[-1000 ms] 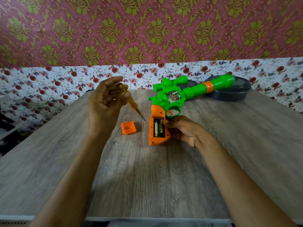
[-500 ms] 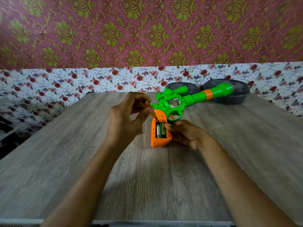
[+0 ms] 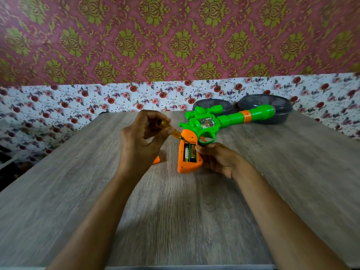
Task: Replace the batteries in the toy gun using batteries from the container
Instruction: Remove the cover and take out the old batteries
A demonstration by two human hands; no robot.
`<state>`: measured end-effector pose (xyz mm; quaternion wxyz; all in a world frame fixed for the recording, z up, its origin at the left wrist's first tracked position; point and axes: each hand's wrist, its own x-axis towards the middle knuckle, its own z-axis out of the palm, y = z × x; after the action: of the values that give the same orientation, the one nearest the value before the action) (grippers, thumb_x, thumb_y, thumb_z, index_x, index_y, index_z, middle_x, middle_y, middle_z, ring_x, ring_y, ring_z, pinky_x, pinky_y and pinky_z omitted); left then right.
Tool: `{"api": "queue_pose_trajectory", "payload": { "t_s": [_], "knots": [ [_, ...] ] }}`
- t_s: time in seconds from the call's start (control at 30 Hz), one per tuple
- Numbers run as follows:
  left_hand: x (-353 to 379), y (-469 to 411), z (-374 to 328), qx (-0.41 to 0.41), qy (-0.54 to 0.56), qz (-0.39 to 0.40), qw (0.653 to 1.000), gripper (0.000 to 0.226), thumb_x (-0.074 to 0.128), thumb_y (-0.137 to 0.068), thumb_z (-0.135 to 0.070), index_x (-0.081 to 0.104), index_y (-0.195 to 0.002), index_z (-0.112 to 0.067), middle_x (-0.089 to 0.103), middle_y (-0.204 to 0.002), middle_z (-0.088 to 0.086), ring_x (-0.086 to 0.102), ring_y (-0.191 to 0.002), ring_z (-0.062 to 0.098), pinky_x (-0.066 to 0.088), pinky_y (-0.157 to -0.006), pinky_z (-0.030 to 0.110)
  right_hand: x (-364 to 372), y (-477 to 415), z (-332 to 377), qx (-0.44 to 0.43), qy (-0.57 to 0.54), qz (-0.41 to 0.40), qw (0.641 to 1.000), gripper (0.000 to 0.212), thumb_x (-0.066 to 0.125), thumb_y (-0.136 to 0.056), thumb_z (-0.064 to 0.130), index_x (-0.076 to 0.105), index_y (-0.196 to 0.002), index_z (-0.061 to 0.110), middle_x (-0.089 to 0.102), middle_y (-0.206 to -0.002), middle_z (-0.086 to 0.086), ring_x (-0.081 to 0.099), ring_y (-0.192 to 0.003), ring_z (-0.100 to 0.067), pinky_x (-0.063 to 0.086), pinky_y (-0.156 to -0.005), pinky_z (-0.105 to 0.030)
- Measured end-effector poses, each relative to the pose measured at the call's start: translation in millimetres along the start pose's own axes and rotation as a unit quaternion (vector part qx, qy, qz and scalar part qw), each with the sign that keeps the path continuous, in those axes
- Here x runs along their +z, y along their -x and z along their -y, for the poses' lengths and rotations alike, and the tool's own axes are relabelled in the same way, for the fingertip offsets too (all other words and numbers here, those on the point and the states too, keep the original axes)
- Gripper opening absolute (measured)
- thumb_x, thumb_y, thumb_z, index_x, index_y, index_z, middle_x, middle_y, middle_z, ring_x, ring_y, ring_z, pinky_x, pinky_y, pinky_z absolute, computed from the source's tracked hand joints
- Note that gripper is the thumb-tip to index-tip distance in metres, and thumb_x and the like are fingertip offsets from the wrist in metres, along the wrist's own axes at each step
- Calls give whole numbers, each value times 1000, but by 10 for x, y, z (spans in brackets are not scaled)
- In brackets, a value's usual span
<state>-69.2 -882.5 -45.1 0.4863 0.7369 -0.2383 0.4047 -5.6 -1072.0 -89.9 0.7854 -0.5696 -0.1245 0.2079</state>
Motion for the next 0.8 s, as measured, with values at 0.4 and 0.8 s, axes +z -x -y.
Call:
{"api": "queue_pose_trajectory", "payload": {
  "t_s": [0.4, 0.8],
  "knots": [
    [10, 13, -14, 15, -14, 19, 1000, 24, 70, -80, -14, 56, -99, -15, 68, -95, -4, 68, -88, 5, 55, -80, 22, -8, -10, -2, -4, -6, 2, 1000, 18, 44, -92, 3, 60, -92, 11, 72, -66, 4, 67, -58, -3, 55, -58, -17],
    [33, 30, -10, 35, -42, 36, 998, 22, 71, -80, -12, 60, -100, -11, 67, -90, -7, 67, -87, 3, 53, -79, 15, -10, 15, 17, 2, 0, 17, 1000, 18, 44, -92, 2, 60, -95, 10, 73, -69, 2, 69, -61, -5, 57, -60, -19]
  ]
}}
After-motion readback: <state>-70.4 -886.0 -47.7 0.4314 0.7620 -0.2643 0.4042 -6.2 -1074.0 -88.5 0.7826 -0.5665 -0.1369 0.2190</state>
